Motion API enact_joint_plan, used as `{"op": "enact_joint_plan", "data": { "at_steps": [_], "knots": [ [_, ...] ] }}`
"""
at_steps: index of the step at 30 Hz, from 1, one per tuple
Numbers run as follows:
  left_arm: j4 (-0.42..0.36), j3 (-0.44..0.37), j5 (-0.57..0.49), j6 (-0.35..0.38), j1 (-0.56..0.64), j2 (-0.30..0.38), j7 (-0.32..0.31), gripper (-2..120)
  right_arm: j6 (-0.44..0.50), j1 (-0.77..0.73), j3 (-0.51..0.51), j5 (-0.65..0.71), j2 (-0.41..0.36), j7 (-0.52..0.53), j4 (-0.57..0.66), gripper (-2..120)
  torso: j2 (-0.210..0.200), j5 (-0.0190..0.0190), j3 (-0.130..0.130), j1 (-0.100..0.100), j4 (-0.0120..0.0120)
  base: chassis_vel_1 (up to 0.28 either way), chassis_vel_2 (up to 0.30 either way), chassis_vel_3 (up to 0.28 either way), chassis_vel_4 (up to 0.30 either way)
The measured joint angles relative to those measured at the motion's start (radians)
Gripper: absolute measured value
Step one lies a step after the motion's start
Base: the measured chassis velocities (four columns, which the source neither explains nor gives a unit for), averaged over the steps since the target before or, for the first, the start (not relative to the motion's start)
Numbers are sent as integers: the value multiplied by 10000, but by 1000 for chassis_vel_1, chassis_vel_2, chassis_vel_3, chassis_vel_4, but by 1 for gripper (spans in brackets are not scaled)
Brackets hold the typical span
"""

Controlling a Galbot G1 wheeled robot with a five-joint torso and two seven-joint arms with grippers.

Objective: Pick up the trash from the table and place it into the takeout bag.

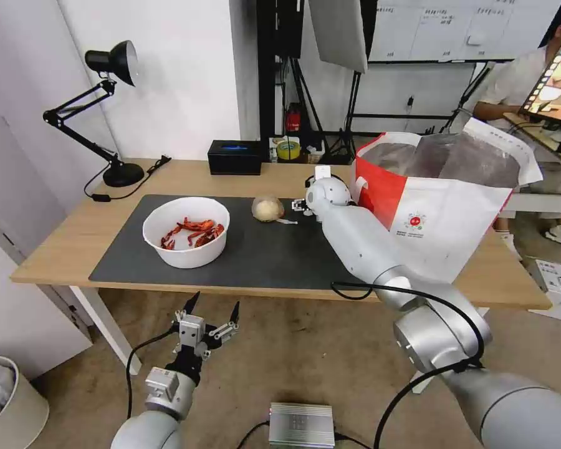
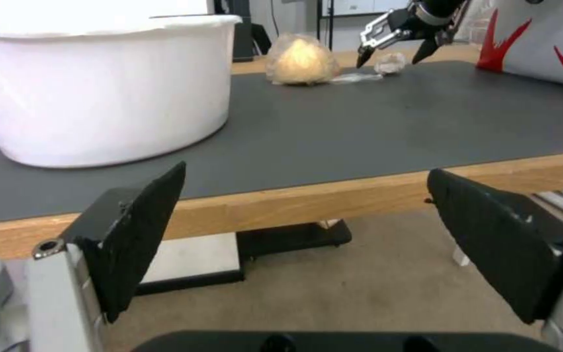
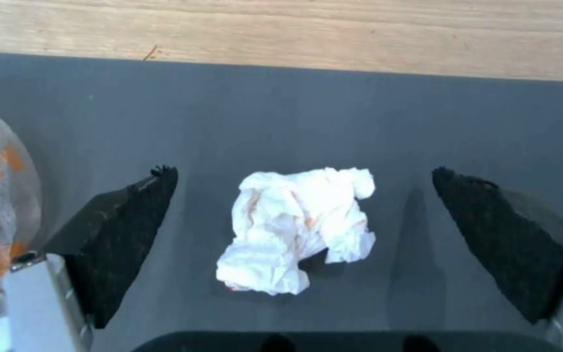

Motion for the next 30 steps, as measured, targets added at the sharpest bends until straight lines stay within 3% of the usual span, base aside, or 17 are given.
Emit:
{"op": "enact_joint_plan", "data": {
  "at_steps": [14, 18, 30],
  "knots": [
    [-35, -26, 75, 0, 99, -47, -2, 100, 0, -47, -40, 24, 42, 78, 98, 97, 0, -1, 0, 0, 0, 0, 0, 0, 0],
    [-35, -26, 94, -2, 111, -59, -2, 100, 0, -47, -49, 32, 50, 120, 116, 92, 1, -1, 0, 0, 0, 0, 0, 0, 0],
    [-35, -13, 198, -10, 157, -136, -2, 100, 1, -56, -65, 76, 97, 228, 152, 48, 0, -1, 1, 0, 0, 0, 0, 0, 0]
  ]
}}
